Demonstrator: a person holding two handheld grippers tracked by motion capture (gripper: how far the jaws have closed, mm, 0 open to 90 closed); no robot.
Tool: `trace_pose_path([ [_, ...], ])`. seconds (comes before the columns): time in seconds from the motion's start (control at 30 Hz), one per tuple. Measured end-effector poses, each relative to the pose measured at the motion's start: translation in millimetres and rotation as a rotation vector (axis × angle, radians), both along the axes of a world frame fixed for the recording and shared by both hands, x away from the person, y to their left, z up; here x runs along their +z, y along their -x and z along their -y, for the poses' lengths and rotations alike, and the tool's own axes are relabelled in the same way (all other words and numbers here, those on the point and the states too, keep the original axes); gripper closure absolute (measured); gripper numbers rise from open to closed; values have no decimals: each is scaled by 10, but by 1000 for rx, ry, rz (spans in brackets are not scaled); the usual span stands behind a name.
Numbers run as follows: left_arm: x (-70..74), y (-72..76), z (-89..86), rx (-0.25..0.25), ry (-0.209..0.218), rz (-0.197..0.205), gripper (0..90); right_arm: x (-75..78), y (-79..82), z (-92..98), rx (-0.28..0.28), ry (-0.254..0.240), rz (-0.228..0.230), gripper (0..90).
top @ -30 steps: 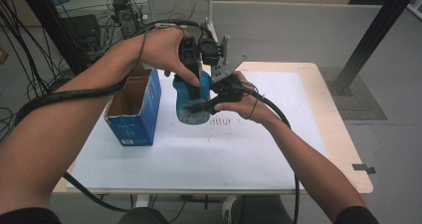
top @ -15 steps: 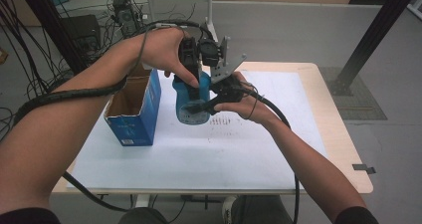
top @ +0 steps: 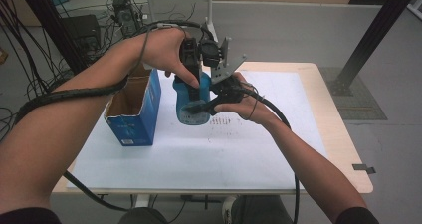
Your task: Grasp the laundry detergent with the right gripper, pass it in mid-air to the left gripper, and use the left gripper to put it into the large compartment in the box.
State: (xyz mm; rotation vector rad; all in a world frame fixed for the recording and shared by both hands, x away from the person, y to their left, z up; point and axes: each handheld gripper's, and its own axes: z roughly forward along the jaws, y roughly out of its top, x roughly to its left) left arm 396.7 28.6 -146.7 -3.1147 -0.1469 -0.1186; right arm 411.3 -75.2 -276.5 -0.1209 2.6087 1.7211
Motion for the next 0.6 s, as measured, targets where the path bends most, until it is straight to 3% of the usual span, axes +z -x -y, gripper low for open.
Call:
trace_pose_path([
  [0.6,-14,4,4,0,-3,-1,375,-12,10,6,0,5,-12,427],
])
